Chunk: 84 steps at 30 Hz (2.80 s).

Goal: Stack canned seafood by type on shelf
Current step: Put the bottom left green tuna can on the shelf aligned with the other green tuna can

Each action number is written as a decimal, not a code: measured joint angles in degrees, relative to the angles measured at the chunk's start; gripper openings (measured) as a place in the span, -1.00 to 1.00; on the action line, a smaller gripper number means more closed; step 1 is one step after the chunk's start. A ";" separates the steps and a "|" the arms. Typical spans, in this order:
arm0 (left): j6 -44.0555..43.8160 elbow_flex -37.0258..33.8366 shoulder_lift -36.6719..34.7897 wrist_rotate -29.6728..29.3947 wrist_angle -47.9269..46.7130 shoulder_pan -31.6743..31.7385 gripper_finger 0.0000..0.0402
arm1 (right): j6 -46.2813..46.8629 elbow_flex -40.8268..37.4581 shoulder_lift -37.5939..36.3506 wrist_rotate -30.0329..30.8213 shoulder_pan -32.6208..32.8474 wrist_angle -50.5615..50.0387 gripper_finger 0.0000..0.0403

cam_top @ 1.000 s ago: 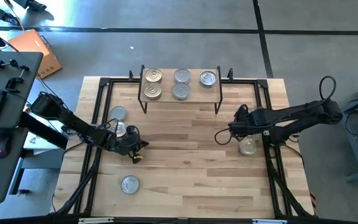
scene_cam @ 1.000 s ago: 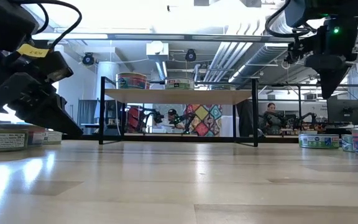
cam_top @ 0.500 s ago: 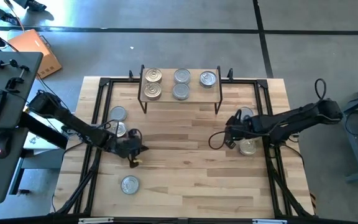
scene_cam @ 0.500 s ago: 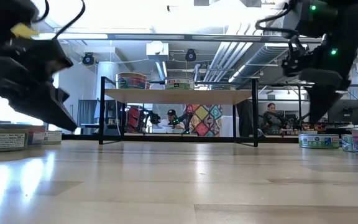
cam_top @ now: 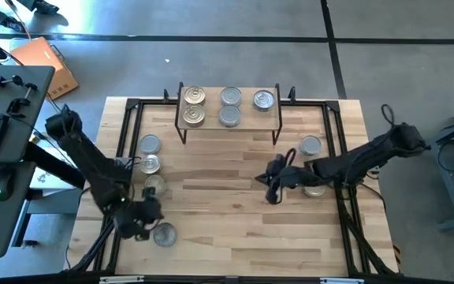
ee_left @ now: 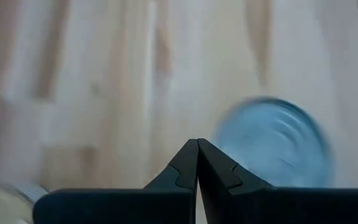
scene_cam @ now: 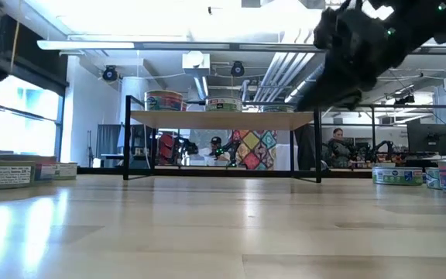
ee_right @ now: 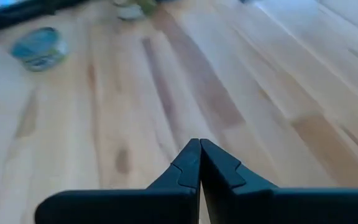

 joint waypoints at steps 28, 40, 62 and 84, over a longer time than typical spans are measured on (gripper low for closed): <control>19.93 0.01 18.24 -2.02 25.78 13.59 -1.00 | -19.26 20.04 24.82 -8.72 1.90 12.52 -1.00; 42.27 0.19 31.65 12.64 54.67 32.62 -1.00 | -12.28 20.04 24.85 -3.61 6.60 5.52 -0.74; 43.07 0.11 31.83 11.17 57.75 36.63 -1.00 | -24.26 20.02 34.50 -0.72 10.18 14.12 -0.02; 41.80 0.19 30.84 8.93 54.85 37.39 -1.00 | -32.56 20.04 34.97 -0.53 10.44 14.25 -0.02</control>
